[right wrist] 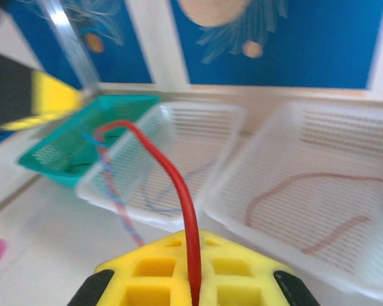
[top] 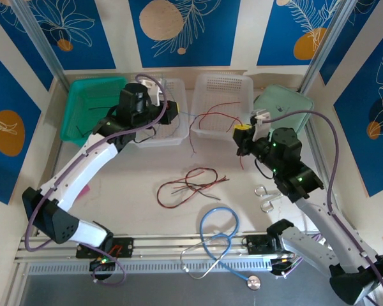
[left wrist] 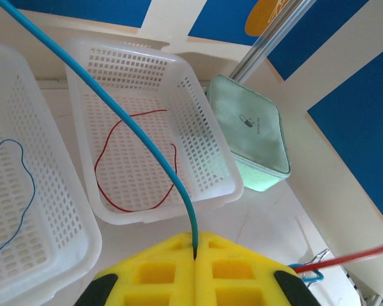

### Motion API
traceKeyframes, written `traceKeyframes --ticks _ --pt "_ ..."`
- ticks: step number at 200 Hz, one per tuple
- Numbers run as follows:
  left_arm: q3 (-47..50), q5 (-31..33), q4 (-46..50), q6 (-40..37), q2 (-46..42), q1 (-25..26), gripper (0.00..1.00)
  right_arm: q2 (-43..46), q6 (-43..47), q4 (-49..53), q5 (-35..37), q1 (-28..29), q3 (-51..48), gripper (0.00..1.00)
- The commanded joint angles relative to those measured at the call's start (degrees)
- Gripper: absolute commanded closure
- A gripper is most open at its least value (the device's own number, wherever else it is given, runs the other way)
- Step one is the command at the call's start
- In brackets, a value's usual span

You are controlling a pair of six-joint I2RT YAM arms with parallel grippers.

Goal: Untangle the cables

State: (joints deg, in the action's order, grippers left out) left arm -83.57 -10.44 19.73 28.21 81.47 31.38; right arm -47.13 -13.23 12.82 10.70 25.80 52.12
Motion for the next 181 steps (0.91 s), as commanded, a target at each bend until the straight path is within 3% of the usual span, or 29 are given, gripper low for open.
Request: traceKeyframes --ticks 1,56,113,181 --pt "0.64 -0.14 -1.1 0.12 -3.63 -0.97 1.0 0.29 -1.4 4.68 5.71 -3.7 0.35 1.0" --pt "-0.38 -2.57 5.55 -0.25 -7.36 -5.49 1.0 1.38 -2.7 5.96 13.17 -10.13 2.3 1.0" --pt "4.82 -3.31 7.26 -0.19 -13.12 -10.28 1.0 3.67 -7.34 8.88 19.58 -14.91 2.24 1.0" --pt "8.22 -3.31 11.12 -1.78 -18.02 -15.51 1.0 7.0 -8.35 9.77 19.97 -20.05 1.94 1.0"
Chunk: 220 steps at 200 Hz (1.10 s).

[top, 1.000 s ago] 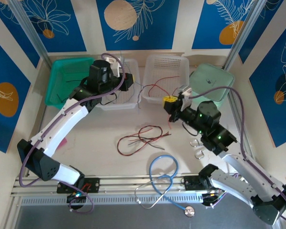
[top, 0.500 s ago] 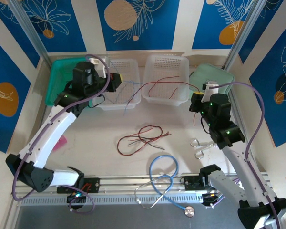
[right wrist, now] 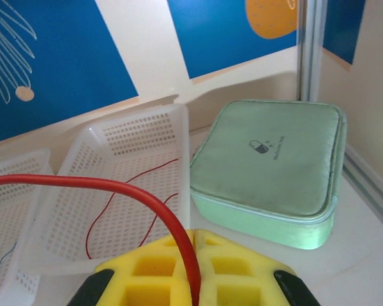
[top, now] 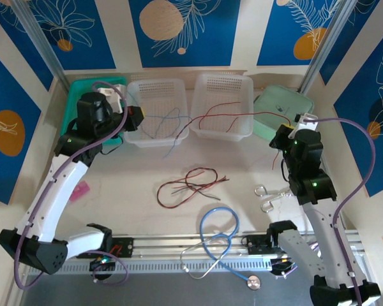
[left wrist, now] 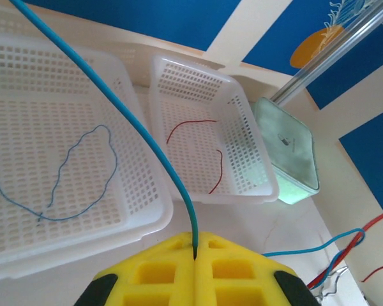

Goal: Untangle the cables

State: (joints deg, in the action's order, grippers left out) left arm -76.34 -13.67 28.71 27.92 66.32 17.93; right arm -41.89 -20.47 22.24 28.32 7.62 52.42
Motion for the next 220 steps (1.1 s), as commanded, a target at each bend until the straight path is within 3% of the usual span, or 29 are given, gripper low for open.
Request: traceKeyframes --ticks 1,86,124,150,220 --pt "1.0 -0.01 2.18 -1.48 -2.96 -2.14 1.0 1.83 -1.09 0.35 2.36 -1.93 1.67 1.0" --pt "2.42 0.56 2.58 0.12 -5.58 -5.65 1.0 6.06 -2.31 0.37 1.3 -8.17 0.03 1.0" --pt "4.26 -9.51 -4.94 8.81 -5.08 -5.5 1.0 8.83 -1.66 -4.89 -6.48 -8.67 -2.7 1.0" --pt "2.06 -7.58 -5.98 7.81 -3.83 -5.48 1.0 8.75 -1.27 -4.75 -5.72 -8.75 -2.11 1.0" --pt "-6.25 -3.68 -18.93 9.41 6.4 -5.44 1.0 8.05 -2.03 -4.22 -12.5 -8.76 2.29 1.0"
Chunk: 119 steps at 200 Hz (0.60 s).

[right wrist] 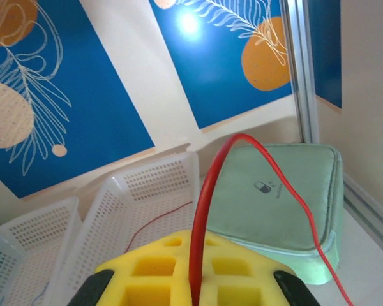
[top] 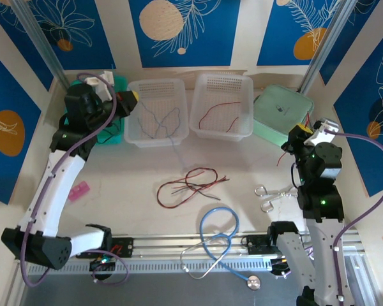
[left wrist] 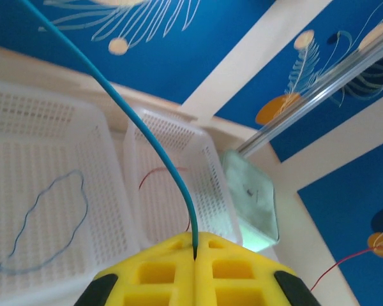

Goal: Untangle the cables

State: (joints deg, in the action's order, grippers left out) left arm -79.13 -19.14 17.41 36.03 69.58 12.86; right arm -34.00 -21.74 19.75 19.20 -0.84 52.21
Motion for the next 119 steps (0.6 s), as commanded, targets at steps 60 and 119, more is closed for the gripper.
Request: traceKeyframes --ticks 60,119 --pt "-23.04 2.05 -7.67 -1.21 16.93 -0.42 1.0 -0.23 -3.75 -1.14 -6.46 -0.13 4.12 1.0" --pt "-32.99 4.02 -6.89 -3.6 29.68 -0.43 1.0 -1.16 -7.95 -0.25 -11.59 0.81 4.92 1.0"
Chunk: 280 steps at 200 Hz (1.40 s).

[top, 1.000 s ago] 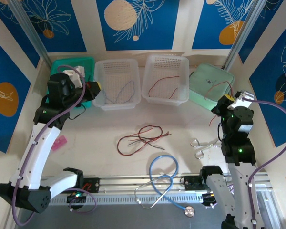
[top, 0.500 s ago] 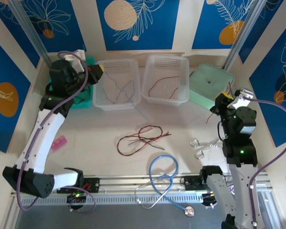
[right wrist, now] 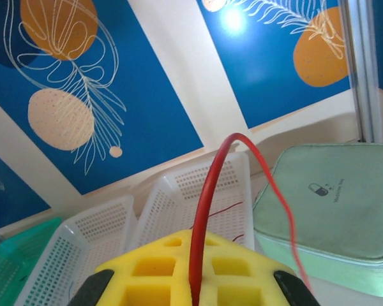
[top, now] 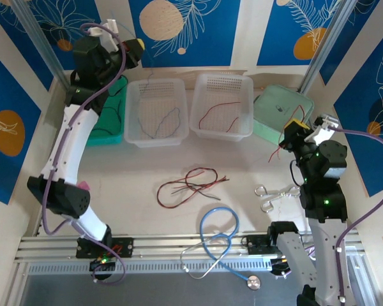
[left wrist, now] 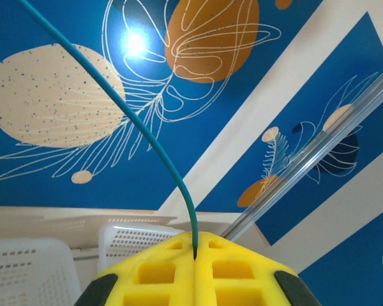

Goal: Untangle the cables

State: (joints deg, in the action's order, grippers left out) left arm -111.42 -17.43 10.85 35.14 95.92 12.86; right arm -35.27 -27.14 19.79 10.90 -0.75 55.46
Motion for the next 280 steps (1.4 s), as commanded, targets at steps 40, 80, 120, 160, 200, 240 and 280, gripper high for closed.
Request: traceKeyframes --ticks 40,80,120,160,200,240,280 --pt "1.64 9.93 2.92 -7.22 12.58 -0.39 1.0 -0.29 -1.5 -0.68 -5.26 1.68 3.02 1.0" --pt "-5.25 12.4 17.28 -18.65 21.49 2.28 1.0 -1.81 -1.7 6.23 -6.45 2.92 15.87 1.0" --pt "0.01 9.53 8.18 -13.81 17.33 3.8 1.0 -1.23 -0.2 6.42 -4.66 3.48 17.32 1.0" --pt "-5.95 8.16 5.59 -10.05 13.83 5.07 1.0 -0.51 -1.43 5.33 -3.69 3.54 14.21 1.0" --pt "-16.61 11.94 6.72 -11.87 12.83 5.19 1.0 -0.51 -2.15 5.33 -4.17 3.81 13.1 1.0" --pt "-11.34 22.32 5.43 -20.0 7.48 5.08 1.0 0.17 -1.88 5.62 -2.89 3.99 12.57 1.0" --pt "1.39 20.04 1.71 -19.37 4.78 4.5 1.0 1.07 -1.5 4.74 -2.16 3.98 12.12 1.0"
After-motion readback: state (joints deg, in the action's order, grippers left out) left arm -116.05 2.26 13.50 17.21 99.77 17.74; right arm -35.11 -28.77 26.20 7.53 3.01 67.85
